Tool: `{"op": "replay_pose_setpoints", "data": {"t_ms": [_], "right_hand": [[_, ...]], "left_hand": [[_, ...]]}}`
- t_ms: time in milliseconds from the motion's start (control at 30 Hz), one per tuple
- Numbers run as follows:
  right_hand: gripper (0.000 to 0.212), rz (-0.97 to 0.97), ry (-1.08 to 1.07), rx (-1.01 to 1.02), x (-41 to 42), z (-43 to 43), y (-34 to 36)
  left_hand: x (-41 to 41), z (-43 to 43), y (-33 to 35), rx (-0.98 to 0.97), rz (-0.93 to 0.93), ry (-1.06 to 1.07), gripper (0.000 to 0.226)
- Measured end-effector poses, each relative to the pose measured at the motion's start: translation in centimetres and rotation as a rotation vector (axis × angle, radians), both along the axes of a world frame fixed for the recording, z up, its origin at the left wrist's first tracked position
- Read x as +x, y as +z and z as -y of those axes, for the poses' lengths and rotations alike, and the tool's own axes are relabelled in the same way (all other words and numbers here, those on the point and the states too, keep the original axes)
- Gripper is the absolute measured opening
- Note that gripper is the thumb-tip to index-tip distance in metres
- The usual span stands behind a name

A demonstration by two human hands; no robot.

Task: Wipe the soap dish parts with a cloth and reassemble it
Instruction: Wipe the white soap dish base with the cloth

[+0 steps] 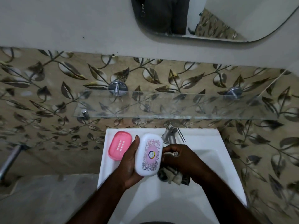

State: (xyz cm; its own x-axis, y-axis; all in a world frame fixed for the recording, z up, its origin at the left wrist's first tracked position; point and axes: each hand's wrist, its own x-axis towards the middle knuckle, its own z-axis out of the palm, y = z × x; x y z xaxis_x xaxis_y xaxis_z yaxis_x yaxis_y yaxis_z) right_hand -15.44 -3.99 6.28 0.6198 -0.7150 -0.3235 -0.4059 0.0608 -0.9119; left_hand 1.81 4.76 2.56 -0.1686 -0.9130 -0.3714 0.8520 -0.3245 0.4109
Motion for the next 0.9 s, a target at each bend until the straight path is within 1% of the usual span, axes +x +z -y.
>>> {"op": "replay_pose_setpoints", "data": {"t_ms": [67,167,233,300,367,433,500,567,633,700,733,767,833,900], "right_hand": [[0.021,-0.058,0.011,-0.058,-0.1,0.1,0.7],[0.014,-0.139,0.023,-0.110,-1.0,0.9,1.9],[0.015,-0.173,0.018,-0.131,-1.9,1.3,2.5],[0.018,-0.153,-0.014,-0.133,-2.8,1.6,3.2],[0.023,-0.132,-0.084,-0.163,-3.5,1.9,3.9],[0.029,-0.101,-0.199,-0.197,-3.8,2.1,4.5],[0.027,-0.064,-0.304,-0.272,-3.4,2.0,5.2],[0.022,0.010,-0.338,-0.346,-2.1,1.1,5.7],[0.028,0.022,-0.231,-0.526,-0.6,-0.6,5.7],[0.045,-0.065,-0.028,-0.830,0.7,-2.4,5.2],[0.050,-0.069,0.037,-0.942,1.1,-2.9,4.8],[0.054,-0.042,0.067,-0.948,1.4,-3.2,4.6],[0.058,0.030,0.036,-0.806,1.8,-3.1,4.7],[0.062,0.037,-0.028,-0.707,2.0,-2.8,4.6]], "left_hand": [[0.3,-0.2,0.4,-0.029,-0.016,-0.017,0.097],[0.9,-0.3,1.0,-0.068,-0.022,0.007,0.107],[1.0,-0.3,1.2,-0.071,0.011,0.008,0.105],[1.0,-0.1,1.3,-0.074,0.071,0.003,0.099],[0.9,0.1,1.0,-0.058,0.172,0.007,0.087],[0.7,0.2,0.8,-0.038,0.321,0.002,0.069],[0.4,0.2,0.9,-0.045,0.470,-0.007,0.056],[0.3,0.2,1.2,-0.074,0.597,-0.013,0.053],[0.2,0.3,1.4,-0.107,0.725,-0.006,0.053],[0.1,0.5,1.5,-0.122,0.856,0.037,0.051],[0.2,0.6,1.4,-0.110,0.894,0.060,0.052],[0.2,0.5,1.6,-0.101,0.926,0.070,0.052],[0.4,0.1,1.9,-0.100,0.993,0.056,0.055],[0.4,-0.2,2.3,-0.099,1.038,0.045,0.055]]}}
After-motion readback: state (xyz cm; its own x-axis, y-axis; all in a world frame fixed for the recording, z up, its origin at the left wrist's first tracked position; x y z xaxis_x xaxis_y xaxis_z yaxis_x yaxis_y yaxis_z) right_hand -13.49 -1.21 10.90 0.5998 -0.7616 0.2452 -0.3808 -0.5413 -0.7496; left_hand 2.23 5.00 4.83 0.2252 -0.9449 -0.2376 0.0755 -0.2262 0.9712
